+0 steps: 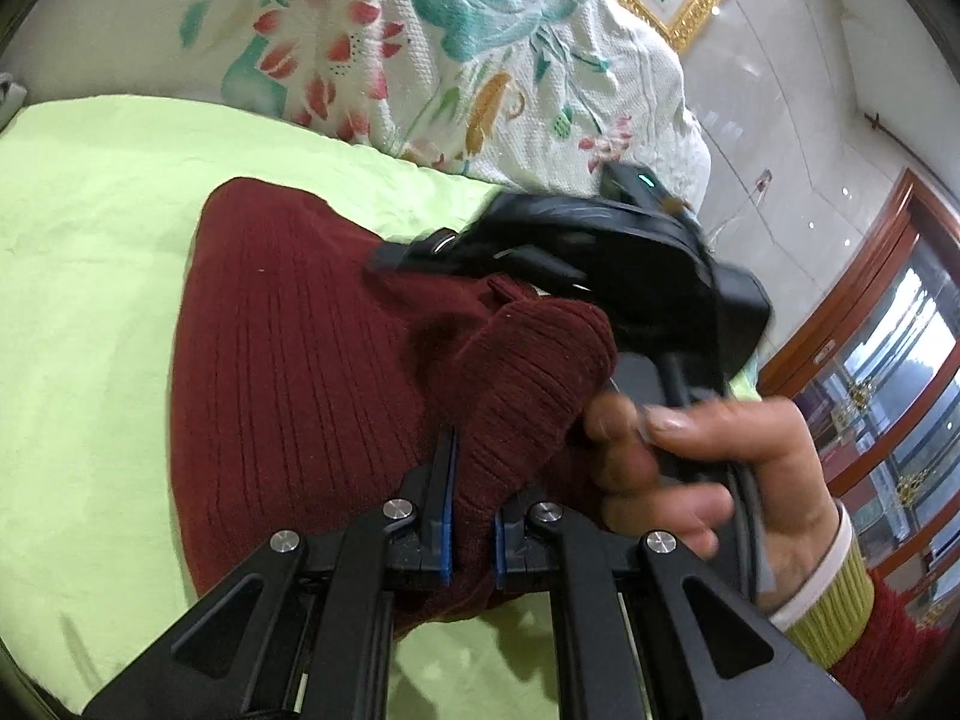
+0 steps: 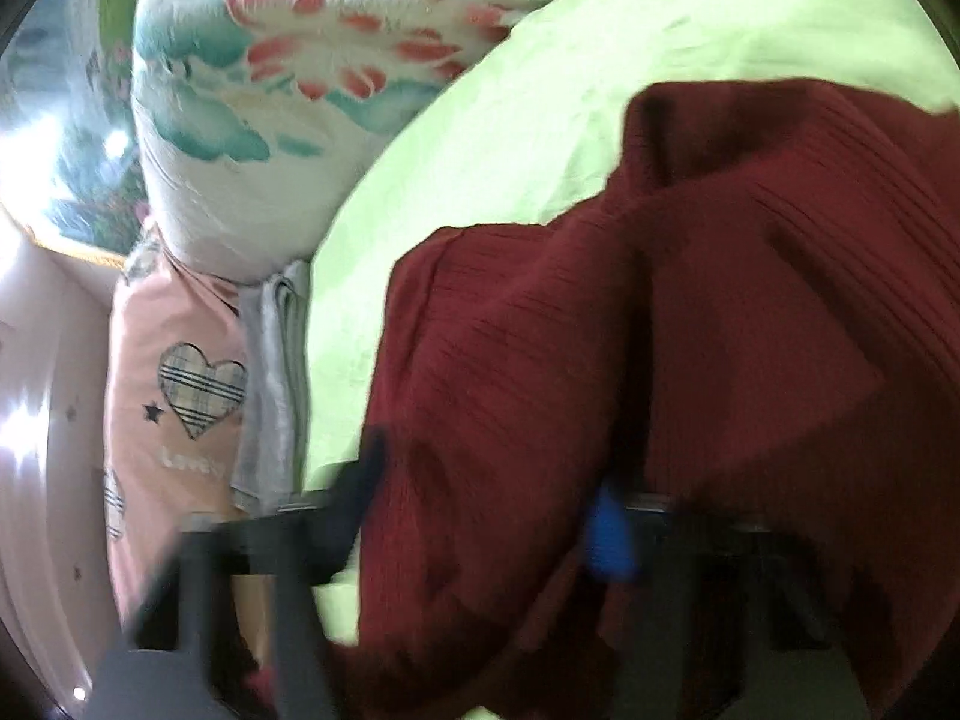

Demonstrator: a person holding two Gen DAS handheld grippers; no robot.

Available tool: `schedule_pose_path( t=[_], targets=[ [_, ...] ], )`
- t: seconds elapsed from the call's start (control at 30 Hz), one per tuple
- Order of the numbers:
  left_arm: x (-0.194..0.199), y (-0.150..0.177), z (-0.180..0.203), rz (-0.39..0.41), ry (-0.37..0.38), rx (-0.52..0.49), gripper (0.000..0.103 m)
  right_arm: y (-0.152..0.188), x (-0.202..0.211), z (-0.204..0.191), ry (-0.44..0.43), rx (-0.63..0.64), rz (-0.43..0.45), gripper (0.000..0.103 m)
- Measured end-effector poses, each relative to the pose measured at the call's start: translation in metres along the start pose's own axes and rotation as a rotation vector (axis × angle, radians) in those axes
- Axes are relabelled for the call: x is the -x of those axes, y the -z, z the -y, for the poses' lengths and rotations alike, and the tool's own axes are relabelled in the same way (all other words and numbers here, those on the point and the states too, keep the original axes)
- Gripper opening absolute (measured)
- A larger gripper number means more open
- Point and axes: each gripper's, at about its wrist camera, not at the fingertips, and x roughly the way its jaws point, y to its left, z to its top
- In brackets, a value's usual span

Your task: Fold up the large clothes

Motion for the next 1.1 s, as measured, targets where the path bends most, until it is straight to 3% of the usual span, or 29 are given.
schedule_pose_path(
  t=[0.03, 0.2, 0.33, 0.53, 0.6, 0.77, 0.87, 0.93, 1.0, 1.07, 1.1],
  targets=[
    [-0.001, 0.000, 0.003, 0.000, -0.005, -0.008, 0.008, -0.001, 0.001, -0.003, -0.001, 0.013, 0.006, 0.018],
    [0.002, -0.013, 0.032, 0.019, 0.041, -0.089, 0.008, 0.001, 0.060, -0.031, -0.036, 0.171, 0.160, 0.017],
    [-0.018, -0.015, 0.071, 0.001, 0.102, -0.148, 0.008, 0.008, 0.107, -0.035, 0.030, 0.272, 0.255, 0.017],
    [-0.083, 0.007, 0.081, -0.143, 0.099, -0.159, 0.008, 0.009, 0.108, 0.042, 0.187, 0.147, 0.220, 0.017],
    [-0.093, 0.014, 0.083, -0.167, 0.079, -0.185, 0.008, 0.012, 0.104, 0.061, 0.196, 0.119, 0.215, 0.017],
    [-0.091, 0.009, 0.084, -0.183, 0.075, -0.183, 0.011, 0.014, 0.102, 0.066, 0.184, 0.124, 0.237, 0.017],
    [-0.076, 0.005, 0.079, -0.194, 0.088, -0.154, 0.019, 0.016, 0.102, 0.057, 0.220, 0.169, 0.236, 0.017],
    [-0.056, 0.004, 0.075, -0.183, 0.106, -0.133, 0.030, 0.018, 0.102, 0.054, 0.230, 0.179, 0.233, 0.017],
    [-0.036, 0.001, 0.068, -0.153, 0.101, -0.115, 0.053, 0.018, 0.104, 0.056, 0.236, 0.170, 0.231, 0.021],
    [-0.013, -0.002, 0.056, -0.116, 0.081, -0.090, 0.065, 0.021, 0.110, 0.058, 0.258, 0.167, 0.241, 0.029],
    [-0.004, -0.004, 0.048, -0.105, 0.075, -0.074, 0.067, 0.023, 0.114, 0.057, 0.269, 0.168, 0.245, 0.030]
  ],
)
